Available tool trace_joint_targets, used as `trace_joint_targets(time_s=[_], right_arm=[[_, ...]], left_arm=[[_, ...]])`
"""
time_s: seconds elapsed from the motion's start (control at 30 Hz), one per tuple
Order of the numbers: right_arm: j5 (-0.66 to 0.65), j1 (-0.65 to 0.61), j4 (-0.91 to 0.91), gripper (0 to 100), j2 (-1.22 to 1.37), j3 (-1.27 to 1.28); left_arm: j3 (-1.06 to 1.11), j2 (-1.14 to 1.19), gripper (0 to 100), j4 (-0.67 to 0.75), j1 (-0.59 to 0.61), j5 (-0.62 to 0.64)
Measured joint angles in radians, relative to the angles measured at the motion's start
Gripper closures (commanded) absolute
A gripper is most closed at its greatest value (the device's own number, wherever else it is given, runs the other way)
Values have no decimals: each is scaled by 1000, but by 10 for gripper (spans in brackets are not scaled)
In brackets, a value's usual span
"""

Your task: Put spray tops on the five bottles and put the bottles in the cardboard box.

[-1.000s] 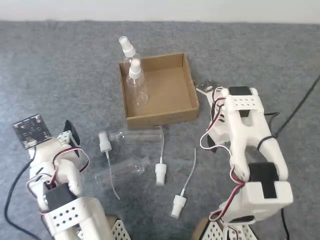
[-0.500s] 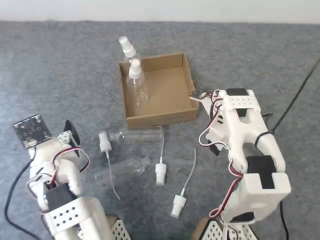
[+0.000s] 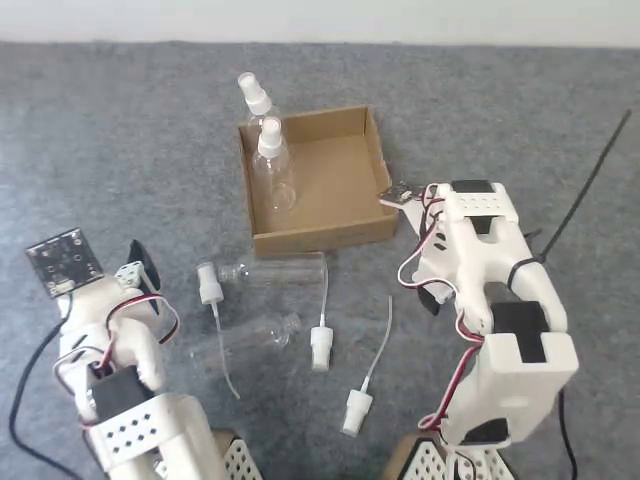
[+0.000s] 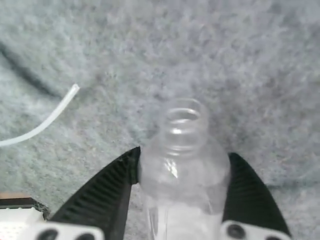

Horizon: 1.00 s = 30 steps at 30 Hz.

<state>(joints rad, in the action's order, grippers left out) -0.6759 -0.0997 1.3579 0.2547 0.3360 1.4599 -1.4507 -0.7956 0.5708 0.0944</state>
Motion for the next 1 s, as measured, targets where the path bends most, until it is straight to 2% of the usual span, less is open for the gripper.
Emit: trace_joint_targets(time_s=[0.13,0.33,0.93,1.0], right_arm=[[0,0,-2,827,-3,0],[0,-3,5,722,-9,0],[0,-3,20,736,-9,-5],[0,-3,20,771,-9,-5]], left_arm=[[0,0,808,0,0,0],[0,0,808,0,0,0],[0,0,808,0,0,0],[0,0,808,0,0,0]])
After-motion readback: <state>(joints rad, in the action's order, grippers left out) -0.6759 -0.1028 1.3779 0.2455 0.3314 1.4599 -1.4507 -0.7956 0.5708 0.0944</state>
